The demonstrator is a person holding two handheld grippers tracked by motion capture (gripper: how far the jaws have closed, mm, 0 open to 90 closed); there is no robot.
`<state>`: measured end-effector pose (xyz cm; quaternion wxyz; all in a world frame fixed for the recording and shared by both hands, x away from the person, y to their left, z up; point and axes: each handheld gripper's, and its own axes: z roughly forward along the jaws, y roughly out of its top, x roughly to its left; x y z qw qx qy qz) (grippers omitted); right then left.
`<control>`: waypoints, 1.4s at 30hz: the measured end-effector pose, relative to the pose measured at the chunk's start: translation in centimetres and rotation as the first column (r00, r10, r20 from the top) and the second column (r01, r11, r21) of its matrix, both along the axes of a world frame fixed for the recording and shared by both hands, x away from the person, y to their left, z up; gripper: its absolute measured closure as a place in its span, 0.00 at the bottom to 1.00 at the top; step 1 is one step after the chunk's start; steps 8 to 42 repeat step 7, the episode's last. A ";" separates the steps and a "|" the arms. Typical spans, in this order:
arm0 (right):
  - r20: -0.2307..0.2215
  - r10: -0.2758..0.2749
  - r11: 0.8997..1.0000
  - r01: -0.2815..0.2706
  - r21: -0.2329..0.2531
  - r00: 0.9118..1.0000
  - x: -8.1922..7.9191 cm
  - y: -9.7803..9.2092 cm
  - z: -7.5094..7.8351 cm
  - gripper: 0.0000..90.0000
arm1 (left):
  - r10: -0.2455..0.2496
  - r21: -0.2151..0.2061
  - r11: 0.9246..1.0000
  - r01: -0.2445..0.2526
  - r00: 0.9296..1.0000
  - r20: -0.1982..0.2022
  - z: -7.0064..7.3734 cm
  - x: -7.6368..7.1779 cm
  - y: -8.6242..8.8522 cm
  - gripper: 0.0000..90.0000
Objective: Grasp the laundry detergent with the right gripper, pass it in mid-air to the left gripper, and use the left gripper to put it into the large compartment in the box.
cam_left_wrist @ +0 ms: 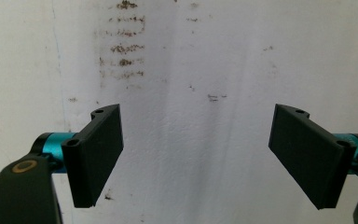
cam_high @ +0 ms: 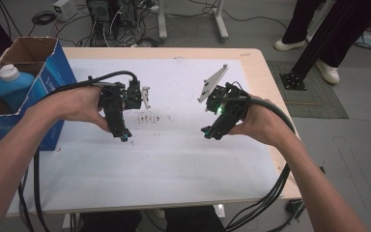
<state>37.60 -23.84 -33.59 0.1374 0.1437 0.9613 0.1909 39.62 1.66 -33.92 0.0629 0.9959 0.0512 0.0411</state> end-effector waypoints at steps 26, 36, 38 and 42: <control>0.013 -0.014 1.000 0.014 0.022 1.000 0.0 0.0 0.1 0.15 | 0.010 -0.015 1.000 -0.010 1.000 -0.005 -0.1 0.0 0.2 0.20; 0.013 -0.014 1.000 0.014 0.022 1.000 0.0 0.0 0.1 0.15 | 0.010 -0.015 1.000 -0.010 1.000 -0.005 -0.1 0.0 0.2 0.20; 0.013 -0.014 1.000 0.014 0.022 1.000 0.0 0.0 0.1 0.15 | 0.010 -0.015 1.000 -0.010 1.000 -0.005 -0.1 0.0 0.2 0.20; 0.013 -0.014 1.000 0.014 0.022 1.000 0.0 0.0 0.1 0.15 | 0.010 -0.015 1.000 -0.010 1.000 -0.005 -0.1 0.0 0.2 0.20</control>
